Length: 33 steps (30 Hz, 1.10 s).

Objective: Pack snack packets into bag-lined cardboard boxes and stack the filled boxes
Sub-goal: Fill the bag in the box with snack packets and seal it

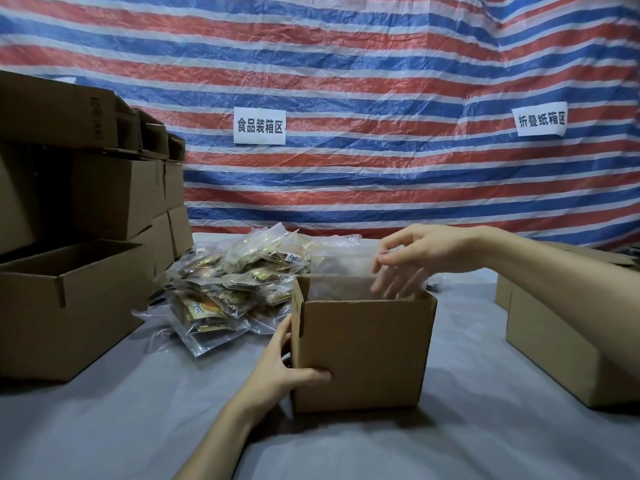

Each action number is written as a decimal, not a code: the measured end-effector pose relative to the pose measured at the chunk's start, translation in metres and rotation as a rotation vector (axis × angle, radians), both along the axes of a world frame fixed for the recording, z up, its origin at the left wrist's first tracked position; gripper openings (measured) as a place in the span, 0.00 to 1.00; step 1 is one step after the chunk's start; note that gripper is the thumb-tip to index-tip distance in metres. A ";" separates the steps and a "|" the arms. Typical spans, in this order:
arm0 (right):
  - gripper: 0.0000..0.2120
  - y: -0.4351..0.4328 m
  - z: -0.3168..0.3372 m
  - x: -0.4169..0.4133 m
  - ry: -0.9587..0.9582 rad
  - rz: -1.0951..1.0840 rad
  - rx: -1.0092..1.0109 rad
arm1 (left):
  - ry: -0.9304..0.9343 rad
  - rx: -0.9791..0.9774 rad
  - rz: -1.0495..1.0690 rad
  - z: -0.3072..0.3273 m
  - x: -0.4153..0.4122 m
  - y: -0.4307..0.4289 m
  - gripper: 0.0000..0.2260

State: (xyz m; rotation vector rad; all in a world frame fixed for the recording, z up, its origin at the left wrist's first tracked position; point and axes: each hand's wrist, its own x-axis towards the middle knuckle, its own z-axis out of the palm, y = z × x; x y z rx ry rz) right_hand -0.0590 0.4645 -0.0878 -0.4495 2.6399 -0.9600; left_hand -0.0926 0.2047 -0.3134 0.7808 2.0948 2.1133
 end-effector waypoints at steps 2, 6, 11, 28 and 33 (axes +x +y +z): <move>0.11 0.004 -0.002 0.002 -0.091 -0.014 -0.061 | 0.001 -0.005 -0.015 -0.001 0.000 -0.001 0.48; 0.11 0.002 -0.013 0.000 -0.116 -0.149 -0.105 | 0.007 -0.015 -0.037 -0.001 0.000 -0.001 0.49; 0.10 -0.020 -0.030 -0.010 0.116 -0.292 0.253 | 0.002 -0.009 -0.044 -0.001 -0.002 -0.001 0.49; 0.06 -0.065 -0.047 -0.001 0.567 -0.203 0.507 | 0.009 -0.004 -0.053 -0.002 -0.005 0.000 0.47; 0.28 -0.061 -0.047 -0.011 0.204 -0.132 0.413 | 0.004 -0.006 -0.060 -0.002 -0.004 -0.001 0.48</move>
